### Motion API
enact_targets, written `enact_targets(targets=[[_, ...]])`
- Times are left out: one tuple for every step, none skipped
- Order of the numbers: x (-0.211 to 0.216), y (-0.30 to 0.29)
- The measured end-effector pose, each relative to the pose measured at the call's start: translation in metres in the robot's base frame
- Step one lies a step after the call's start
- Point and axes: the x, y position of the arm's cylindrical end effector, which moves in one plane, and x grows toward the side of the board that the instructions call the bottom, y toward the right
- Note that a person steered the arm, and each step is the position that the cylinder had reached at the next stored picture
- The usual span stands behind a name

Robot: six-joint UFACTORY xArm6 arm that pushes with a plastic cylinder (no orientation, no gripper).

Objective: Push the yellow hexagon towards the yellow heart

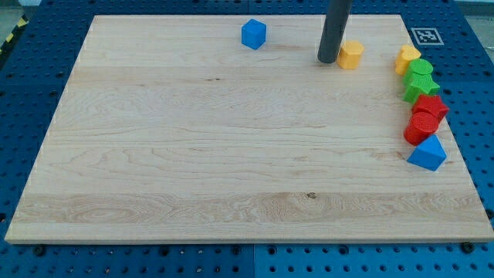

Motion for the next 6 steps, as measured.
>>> enact_targets(targets=[[0.000, 0.000], [-0.001, 0.000], [-0.001, 0.004], [-0.001, 0.017], [0.013, 0.017], [0.017, 0.020]])
